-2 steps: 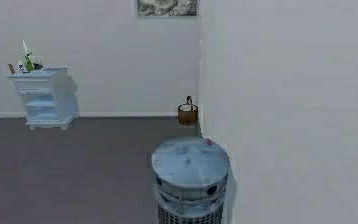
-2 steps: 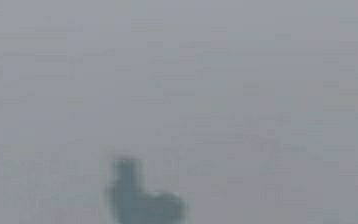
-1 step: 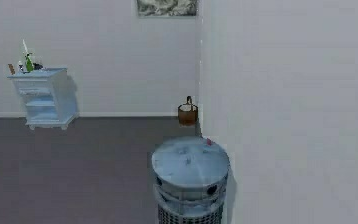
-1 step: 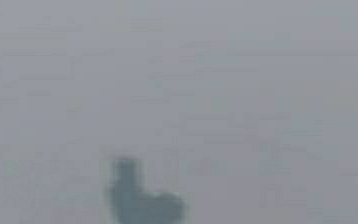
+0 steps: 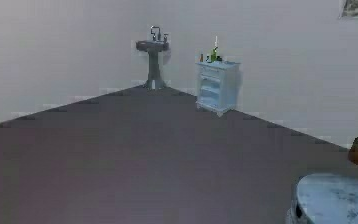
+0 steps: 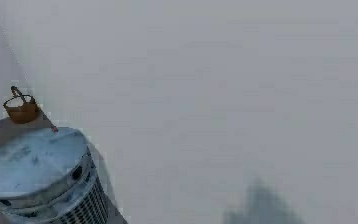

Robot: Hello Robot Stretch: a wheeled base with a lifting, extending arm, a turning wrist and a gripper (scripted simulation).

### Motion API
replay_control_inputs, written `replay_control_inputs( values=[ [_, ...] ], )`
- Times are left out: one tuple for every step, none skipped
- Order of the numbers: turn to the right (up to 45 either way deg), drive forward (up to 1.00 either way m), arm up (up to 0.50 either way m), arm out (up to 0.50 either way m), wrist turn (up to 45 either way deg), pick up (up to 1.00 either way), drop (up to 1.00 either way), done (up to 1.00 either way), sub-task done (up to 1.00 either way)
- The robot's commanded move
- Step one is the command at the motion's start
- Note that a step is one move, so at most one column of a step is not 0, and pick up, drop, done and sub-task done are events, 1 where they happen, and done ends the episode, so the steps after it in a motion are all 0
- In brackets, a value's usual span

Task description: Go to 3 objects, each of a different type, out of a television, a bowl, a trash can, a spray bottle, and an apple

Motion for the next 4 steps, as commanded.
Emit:
replay_control_inputs(
  values=[
    [-42.0, 0.0, 0.0, 0.0, 0.0, 0.0, 0.0, 0.0, 0.0],
    [-3.0, 0.0, 0.0, 0.0, 0.0, 0.0, 0.0, 0.0, 0.0],
    [0.0, 0.2, 0.0, 0.0, 0.0, 0.0, 0.0, 0.0, 0.0],
    [45.0, 0.0, 0.0, 0.0, 0.0, 0.0, 0.0, 0.0, 0.0]
  ],
)
